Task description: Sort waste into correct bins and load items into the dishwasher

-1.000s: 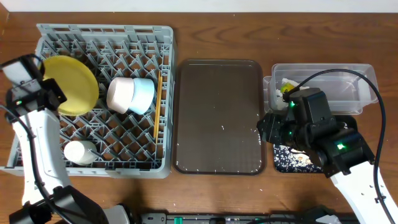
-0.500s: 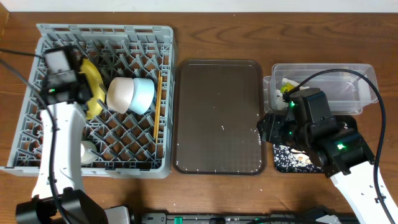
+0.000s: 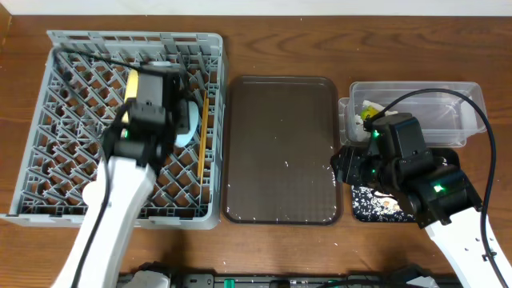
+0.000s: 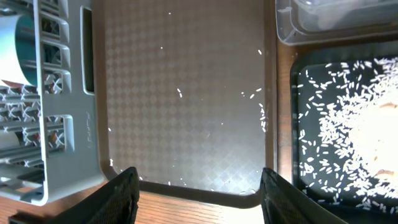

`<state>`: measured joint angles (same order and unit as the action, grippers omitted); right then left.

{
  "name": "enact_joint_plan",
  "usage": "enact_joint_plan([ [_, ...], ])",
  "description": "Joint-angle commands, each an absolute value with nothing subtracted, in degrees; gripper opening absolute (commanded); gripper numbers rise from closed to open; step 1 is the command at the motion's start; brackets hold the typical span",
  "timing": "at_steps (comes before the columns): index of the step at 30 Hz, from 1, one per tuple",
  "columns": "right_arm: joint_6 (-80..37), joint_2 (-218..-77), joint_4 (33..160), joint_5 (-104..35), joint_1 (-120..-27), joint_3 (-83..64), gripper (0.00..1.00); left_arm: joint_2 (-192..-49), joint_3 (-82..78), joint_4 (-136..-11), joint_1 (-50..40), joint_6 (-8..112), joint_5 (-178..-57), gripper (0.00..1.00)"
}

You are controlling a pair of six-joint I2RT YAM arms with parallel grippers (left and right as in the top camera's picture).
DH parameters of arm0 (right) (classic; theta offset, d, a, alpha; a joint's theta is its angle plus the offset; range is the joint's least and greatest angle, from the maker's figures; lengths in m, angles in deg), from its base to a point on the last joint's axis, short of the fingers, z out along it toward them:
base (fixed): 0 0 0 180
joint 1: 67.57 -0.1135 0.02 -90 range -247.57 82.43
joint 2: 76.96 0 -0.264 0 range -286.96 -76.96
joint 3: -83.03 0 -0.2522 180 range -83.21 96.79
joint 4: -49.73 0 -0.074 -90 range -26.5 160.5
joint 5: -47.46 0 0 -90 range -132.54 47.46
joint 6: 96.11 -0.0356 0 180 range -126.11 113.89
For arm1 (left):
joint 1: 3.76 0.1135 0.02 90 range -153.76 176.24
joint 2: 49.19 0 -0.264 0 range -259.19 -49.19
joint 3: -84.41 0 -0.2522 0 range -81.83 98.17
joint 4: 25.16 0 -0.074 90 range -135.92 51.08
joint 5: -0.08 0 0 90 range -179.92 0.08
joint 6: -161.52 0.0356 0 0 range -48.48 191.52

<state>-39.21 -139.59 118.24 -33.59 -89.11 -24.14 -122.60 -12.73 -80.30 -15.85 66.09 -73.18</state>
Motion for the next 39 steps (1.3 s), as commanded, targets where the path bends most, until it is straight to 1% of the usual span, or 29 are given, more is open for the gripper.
enact_joint_plan([
  [1,-32.9,-138.1,117.4,-31.9,-88.3,-24.1,0.60,-115.0,-12.2,-81.7,-18.9,61.2,-77.5,0.70],
  [4,-28.4,-135.9,115.8,-28.1,-88.8,-24.0,0.61,-110.3,-12.2,-82.2,-20.1,61.1,-90.2,0.73],
  [6,-26.5,-134.1,114.6,-26.6,-89.8,-24.0,0.63,-108.1,-12.2,-82.2,-20.6,61.1,-98.6,0.77],
  [9,-24.6,-130.9,113.3,-26.0,-91.8,-24.0,0.66,-106.2,-12.2,-82.9,-20.9,61.1,-105.0,0.83],
  [11,-24.5,-129.2,113.0,-26.2,-92.4,-24.0,0.71,-105.8,-12.2,-84.0,-20.9,61.1,-106.0,0.84],
  [12,-24.5,-128.5,113.0,-26.2,-92.4,-24.0,0.89,-105.8,-12.2,-84.9,-20.9,61.1,-105.9,0.84],
  [13,-24.5,-127.9,113.0,-26.2,-92.4,-24.0,0.99,-105.8,-12.2,-85.5,-20.9,61.1,-105.8,0.85],
  [18,-24.5,-126.9,114.8,-23.8,-92.4,-24.0,0.99,-106.8,-12.2,-86.5,-20.9,58.5,-105.9,0.86],
  [19,-24.5,-126.9,115.5,-22.8,-92.4,-24.0,0.99,-106.9,-12.2,-86.5,-20.9,58.5,-105.9,0.90],
  [30,-24.5,-127.1,117.6,-22.1,-92.4,-24.0,0.99,-108.3,-12.2,-86.5,-20.9,58.5,-105.9,0.91],
  [32,-22.0,-127.0,117.1,-24.9,-92.3,-24.0,0.99,-108.4,-12.2,-86.5,-20.9,58.5,-105.9,0.91],
  [35,-16.3,-125.4,111.9,-30.6,-91.5,-24.7,0.99,-108.4,-12.2,-86.5,-20.9,58.5,-105.9,0.91],
  [38,-5.8,-120.2,101.3,-31.3,-89.0,-29.3,0.99,-108.4,-12.2,-86.5,-20.9,58.5,-105.9,0.91],
  [39,-4.4,-118.7,98.7,-31.3,-88.2,-31.1,0.99,-108.4,-12.2,-86.5,-20.9,58.5,-105.9,0.91],
])
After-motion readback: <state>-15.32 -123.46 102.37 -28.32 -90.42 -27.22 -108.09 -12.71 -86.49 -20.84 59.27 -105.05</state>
